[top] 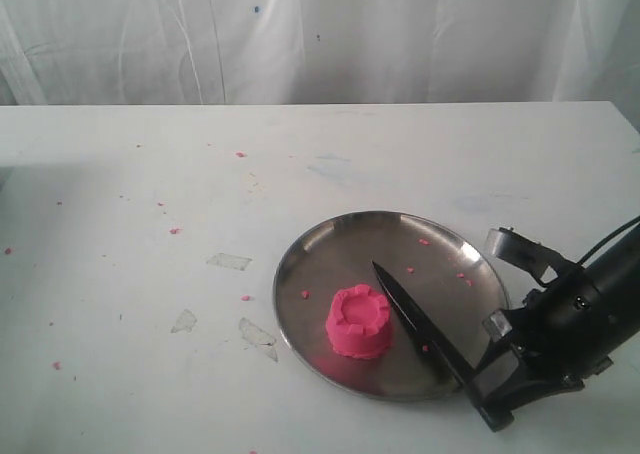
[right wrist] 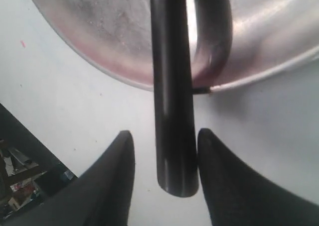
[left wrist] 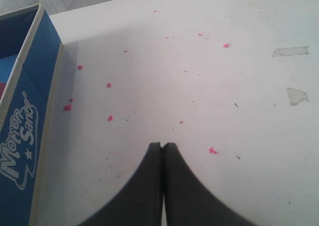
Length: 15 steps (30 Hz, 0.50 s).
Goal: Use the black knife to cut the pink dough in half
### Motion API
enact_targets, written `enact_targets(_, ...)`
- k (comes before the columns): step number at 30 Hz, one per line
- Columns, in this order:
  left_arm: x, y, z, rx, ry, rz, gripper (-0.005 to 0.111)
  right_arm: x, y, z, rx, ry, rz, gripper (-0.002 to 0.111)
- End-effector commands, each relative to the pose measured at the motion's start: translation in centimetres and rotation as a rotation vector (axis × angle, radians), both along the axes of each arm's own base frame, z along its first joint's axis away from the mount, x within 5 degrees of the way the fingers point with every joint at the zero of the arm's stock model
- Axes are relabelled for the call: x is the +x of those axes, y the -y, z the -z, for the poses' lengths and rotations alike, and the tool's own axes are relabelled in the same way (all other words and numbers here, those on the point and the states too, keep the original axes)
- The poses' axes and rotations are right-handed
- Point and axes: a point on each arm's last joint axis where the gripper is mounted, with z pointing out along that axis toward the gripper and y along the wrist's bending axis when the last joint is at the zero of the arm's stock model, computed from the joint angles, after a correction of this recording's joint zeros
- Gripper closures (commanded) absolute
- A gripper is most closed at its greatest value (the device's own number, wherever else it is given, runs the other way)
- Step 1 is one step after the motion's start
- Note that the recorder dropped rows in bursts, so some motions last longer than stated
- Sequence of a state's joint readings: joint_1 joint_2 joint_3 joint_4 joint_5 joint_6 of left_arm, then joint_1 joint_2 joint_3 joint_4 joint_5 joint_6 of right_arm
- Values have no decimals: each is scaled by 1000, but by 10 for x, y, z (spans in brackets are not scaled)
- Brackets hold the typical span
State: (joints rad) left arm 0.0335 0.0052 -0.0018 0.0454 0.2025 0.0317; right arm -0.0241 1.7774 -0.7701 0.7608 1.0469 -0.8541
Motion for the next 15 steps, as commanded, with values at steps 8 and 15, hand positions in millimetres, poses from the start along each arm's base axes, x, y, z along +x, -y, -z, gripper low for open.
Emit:
enact_targets(8,0,0,0,-8,6,-1,107,0,0,13,23,-48,-10,69)
enact_targets(15,0,0,0,-8,6,-1,107,1,-1,12,45,-27,-18,84)
